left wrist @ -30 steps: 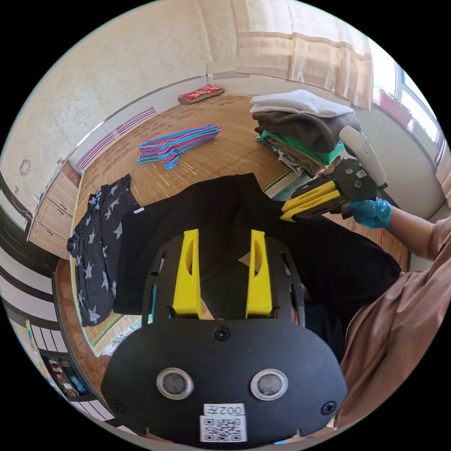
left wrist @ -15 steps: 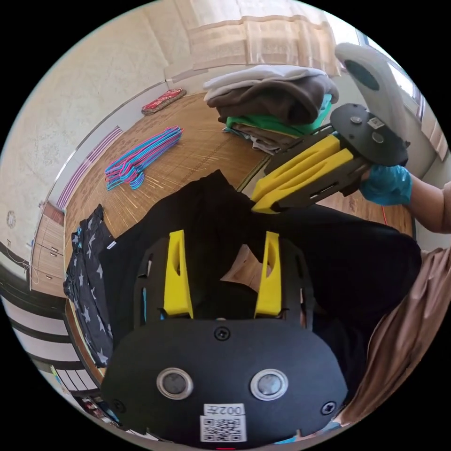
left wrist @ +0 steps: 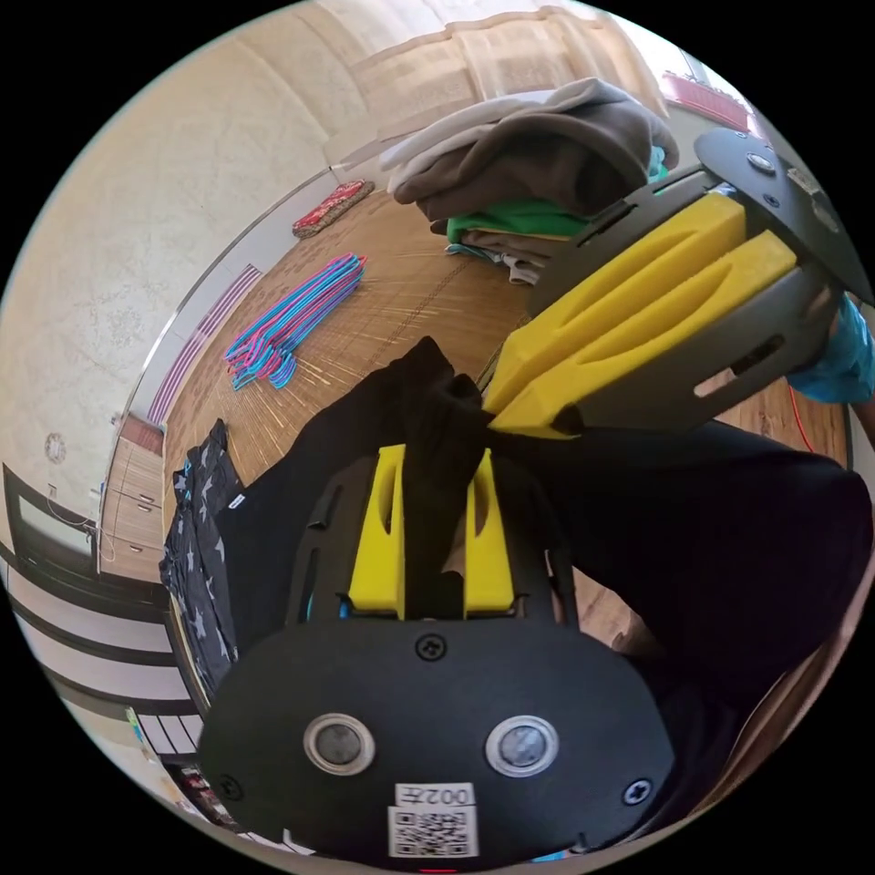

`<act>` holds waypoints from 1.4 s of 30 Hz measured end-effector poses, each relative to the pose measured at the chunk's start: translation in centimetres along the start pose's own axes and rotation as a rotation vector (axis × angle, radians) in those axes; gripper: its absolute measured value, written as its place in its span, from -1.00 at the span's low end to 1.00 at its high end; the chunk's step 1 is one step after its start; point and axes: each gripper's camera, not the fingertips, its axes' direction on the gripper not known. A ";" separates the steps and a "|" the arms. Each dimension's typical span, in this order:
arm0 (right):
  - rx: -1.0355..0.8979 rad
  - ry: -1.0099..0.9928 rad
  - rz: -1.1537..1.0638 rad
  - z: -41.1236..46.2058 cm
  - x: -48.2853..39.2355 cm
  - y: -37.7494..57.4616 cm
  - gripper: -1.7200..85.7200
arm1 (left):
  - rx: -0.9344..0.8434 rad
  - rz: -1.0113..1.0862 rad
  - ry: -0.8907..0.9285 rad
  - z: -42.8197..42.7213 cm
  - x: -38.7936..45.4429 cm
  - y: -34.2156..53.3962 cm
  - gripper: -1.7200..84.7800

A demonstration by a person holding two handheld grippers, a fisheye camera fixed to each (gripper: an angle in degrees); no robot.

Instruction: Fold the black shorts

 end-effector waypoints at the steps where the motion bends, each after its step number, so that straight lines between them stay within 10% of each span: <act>1: 0.008 0.017 -0.008 -0.4 -0.3 0.2 -0.96 | -0.003 -0.011 0.005 -0.3 0.0 -0.1 -0.81; 15: -0.036 0.158 -0.226 0.7 -4.3 0.8 -0.49 | 0.030 -0.116 0.141 -5.2 -0.4 1.7 -0.80; 24: -0.133 0.270 -0.480 3.9 -8.4 -1.7 -0.65 | 0.040 -0.107 0.226 -8.2 -0.5 3.0 -0.79; 42: -0.307 0.156 -0.281 -9.1 -11.4 -1.8 -0.78 | 0.139 0.145 0.444 -14.7 3.7 3.3 -0.78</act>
